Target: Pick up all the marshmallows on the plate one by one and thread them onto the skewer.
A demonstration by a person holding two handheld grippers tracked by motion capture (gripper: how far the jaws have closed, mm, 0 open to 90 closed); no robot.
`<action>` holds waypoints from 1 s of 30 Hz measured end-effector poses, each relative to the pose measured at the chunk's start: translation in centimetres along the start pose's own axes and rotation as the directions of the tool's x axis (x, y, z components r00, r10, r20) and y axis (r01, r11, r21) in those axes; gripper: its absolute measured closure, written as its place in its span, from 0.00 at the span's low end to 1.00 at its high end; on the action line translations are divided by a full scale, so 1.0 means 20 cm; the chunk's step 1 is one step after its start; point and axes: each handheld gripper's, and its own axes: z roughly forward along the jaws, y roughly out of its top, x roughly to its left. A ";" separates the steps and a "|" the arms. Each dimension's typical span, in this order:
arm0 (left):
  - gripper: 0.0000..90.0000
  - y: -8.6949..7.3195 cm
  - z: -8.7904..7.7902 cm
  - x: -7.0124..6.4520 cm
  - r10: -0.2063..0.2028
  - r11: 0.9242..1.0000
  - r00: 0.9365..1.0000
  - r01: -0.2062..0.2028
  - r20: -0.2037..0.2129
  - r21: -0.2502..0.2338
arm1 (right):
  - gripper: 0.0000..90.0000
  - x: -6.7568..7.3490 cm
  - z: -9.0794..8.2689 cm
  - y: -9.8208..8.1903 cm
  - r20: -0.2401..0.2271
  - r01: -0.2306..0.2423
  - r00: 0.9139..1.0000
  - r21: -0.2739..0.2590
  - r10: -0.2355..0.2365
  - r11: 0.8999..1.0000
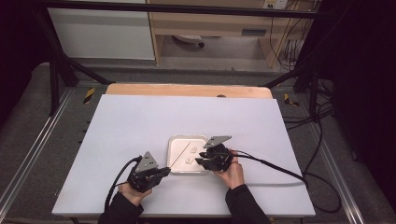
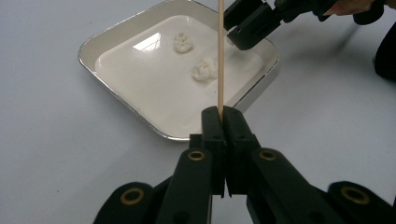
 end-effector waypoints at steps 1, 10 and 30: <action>0.98 0.00 0.00 0.00 0.001 1.000 1.000 -0.001 0.001 0.000 | 0.77 0.00 -0.01 0.01 -0.009 -0.006 1.000 -0.009 0.006 1.000; 0.98 0.00 -0.01 -0.01 0.004 1.000 1.000 -0.004 -0.004 -0.024 | 0.77 -0.01 -0.15 0.06 -0.095 -0.070 0.994 -0.111 0.060 0.991; 0.98 0.00 0.00 -0.04 0.018 0.998 1.000 -0.018 -0.004 -0.057 | 0.78 -0.08 -0.32 0.19 -0.309 -0.279 0.934 -0.313 0.181 0.908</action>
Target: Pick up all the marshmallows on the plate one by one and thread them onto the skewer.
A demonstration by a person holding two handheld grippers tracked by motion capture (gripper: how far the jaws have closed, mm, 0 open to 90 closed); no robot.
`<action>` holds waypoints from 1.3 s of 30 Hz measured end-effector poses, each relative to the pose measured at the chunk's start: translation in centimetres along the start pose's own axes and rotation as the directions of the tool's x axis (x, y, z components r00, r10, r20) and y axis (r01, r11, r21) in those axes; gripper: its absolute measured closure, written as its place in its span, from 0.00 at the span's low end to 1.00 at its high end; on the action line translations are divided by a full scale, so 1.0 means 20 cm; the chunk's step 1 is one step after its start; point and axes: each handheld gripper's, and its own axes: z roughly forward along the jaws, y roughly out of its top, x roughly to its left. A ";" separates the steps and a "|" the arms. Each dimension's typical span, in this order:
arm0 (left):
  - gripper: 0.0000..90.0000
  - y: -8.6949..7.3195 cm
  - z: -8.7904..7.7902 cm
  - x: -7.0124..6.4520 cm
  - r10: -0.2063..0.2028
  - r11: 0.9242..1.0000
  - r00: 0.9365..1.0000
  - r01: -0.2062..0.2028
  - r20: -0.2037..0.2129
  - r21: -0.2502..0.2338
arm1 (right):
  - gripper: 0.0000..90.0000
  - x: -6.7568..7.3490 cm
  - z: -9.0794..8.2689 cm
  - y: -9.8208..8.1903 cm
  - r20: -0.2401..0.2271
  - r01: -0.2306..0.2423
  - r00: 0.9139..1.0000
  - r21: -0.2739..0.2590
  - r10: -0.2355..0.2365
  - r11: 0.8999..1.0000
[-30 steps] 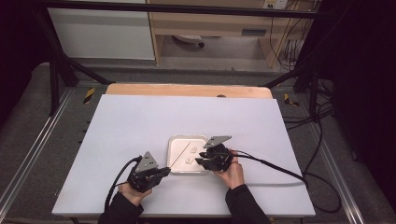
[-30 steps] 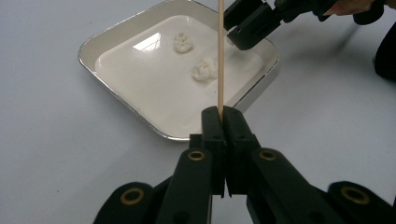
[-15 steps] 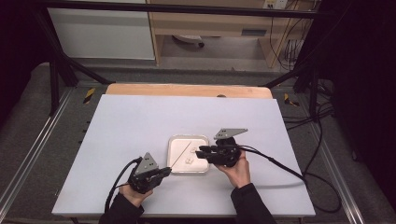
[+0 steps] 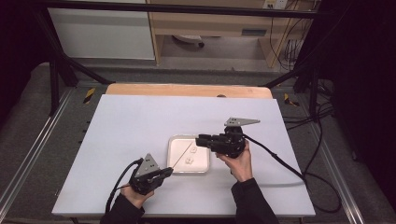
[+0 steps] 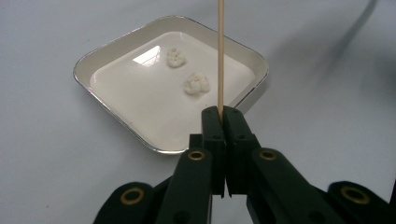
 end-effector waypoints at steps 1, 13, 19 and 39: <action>0.98 0.00 0.00 0.00 -0.001 1.000 1.000 0.001 0.000 -0.002 | 0.78 0.00 0.00 0.00 -0.003 0.000 1.000 -0.001 0.000 1.000; 0.98 0.00 0.00 -0.01 0.006 1.000 1.000 -0.006 0.001 -0.013 | 0.79 0.00 0.05 0.03 -0.034 -0.018 0.999 -0.004 0.017 1.000; 0.98 0.00 -0.01 -0.01 0.009 1.000 1.000 -0.009 -0.002 -0.023 | 0.79 0.00 0.08 0.02 -0.034 -0.011 0.999 0.018 0.011 1.000; 0.98 -0.01 0.02 -0.03 0.006 1.000 1.000 -0.006 -0.014 0.016 | 0.85 0.03 0.15 -0.05 -0.069 -0.024 0.997 0.021 0.025 1.000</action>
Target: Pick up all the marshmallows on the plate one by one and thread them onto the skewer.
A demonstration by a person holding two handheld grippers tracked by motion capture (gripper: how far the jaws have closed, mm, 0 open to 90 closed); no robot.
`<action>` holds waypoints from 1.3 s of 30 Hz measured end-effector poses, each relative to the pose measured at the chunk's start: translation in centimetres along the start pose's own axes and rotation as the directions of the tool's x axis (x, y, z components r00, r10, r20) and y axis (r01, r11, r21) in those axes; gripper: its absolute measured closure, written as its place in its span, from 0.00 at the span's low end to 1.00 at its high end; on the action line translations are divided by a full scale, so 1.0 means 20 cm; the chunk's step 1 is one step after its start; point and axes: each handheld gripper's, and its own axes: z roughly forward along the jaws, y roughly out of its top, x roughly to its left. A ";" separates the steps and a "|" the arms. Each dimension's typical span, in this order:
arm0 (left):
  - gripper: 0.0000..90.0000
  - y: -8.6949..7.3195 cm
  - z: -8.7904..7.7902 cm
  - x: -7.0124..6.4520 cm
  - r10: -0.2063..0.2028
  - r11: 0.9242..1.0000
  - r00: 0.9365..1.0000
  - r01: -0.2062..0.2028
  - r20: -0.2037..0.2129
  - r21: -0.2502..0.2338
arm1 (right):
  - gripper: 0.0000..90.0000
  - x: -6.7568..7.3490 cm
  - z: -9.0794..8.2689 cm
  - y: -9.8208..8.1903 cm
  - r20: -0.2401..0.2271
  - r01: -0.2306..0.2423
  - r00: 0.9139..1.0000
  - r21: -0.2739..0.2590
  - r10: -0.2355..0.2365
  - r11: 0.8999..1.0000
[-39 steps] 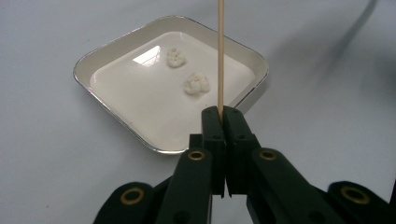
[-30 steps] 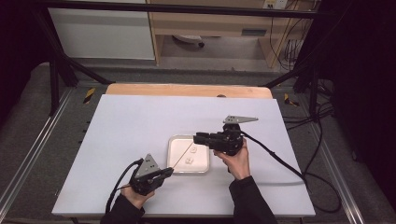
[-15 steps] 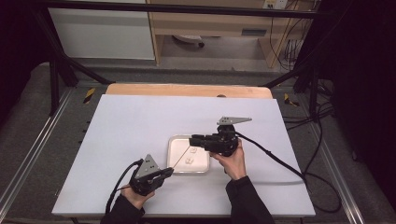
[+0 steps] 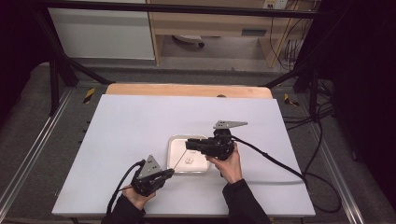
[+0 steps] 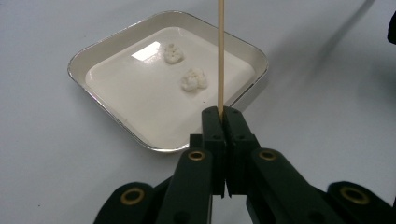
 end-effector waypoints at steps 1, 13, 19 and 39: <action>0.98 0.00 0.00 0.00 -0.008 1.000 1.000 0.008 0.006 -0.001 | 0.85 0.00 0.00 0.00 -0.001 -0.001 1.000 0.001 0.001 1.000; 0.98 0.00 0.00 0.00 -0.035 0.999 0.999 0.035 0.016 -0.040 | 0.86 0.01 0.04 -0.05 0.005 0.009 1.000 0.017 -0.009 1.000; 0.98 0.01 0.02 0.01 -0.046 0.999 0.999 0.046 -0.003 -0.025 | 0.86 0.01 0.13 -0.14 -0.022 -0.004 1.000 0.060 0.005 0.998; 0.98 0.02 0.03 0.01 -0.069 0.997 0.998 0.069 0.003 -0.043 | 0.70 0.03 0.17 -0.21 -0.003 0.029 1.000 0.071 -0.029 0.997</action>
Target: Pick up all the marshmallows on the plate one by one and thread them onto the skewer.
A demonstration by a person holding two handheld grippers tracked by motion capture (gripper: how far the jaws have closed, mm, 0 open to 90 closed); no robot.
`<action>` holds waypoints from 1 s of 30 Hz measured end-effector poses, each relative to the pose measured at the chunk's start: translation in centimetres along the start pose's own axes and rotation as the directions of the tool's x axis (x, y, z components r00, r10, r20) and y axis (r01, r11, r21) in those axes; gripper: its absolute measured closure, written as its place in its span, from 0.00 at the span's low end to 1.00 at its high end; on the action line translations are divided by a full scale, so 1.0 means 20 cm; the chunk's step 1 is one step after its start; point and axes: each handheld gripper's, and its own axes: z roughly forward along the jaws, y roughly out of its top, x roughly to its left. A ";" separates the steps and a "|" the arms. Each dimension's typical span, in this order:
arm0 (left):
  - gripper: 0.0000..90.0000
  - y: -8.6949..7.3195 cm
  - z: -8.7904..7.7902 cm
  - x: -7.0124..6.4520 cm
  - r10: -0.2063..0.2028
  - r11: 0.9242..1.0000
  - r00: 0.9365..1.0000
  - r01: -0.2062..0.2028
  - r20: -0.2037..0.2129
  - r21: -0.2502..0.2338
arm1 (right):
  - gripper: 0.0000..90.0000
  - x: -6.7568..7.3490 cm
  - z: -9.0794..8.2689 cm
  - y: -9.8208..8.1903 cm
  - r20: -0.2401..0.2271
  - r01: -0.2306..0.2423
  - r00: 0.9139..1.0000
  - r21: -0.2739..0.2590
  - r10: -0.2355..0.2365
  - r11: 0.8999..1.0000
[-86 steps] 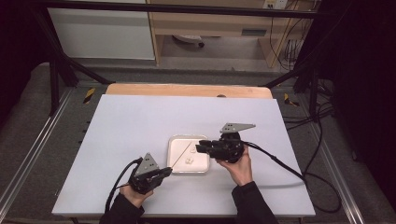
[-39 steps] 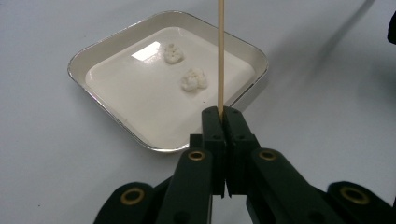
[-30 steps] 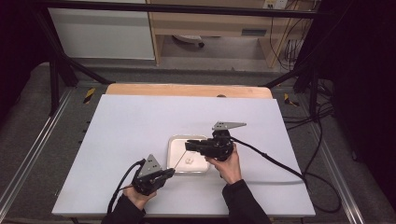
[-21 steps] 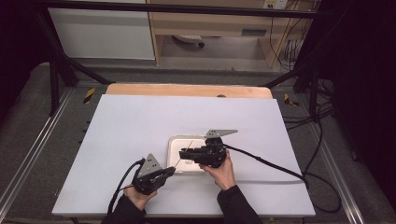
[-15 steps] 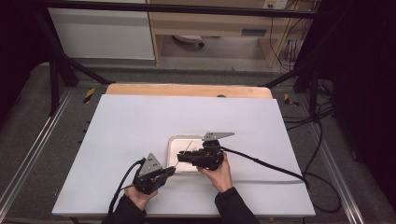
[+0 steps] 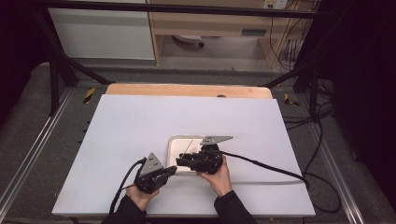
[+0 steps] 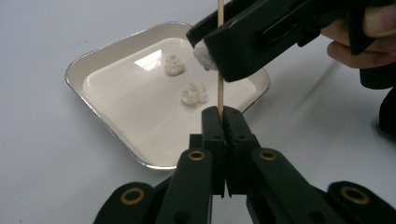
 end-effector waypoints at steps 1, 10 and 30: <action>0.98 0.00 0.00 0.00 -0.002 1.000 1.000 0.002 0.000 -0.001 | 0.64 0.00 -0.01 0.00 0.004 0.001 1.000 -0.001 -0.001 1.000; 0.98 0.00 -0.03 0.03 -0.007 1.000 1.000 0.007 0.002 0.001 | 0.32 0.00 -0.09 0.05 0.133 0.113 0.984 0.037 -0.117 0.993; 0.98 -0.01 -0.05 0.07 -0.011 1.000 1.000 0.011 0.008 0.005 | 0.05 -0.05 -0.14 0.07 0.314 0.165 0.922 0.217 -0.229 0.962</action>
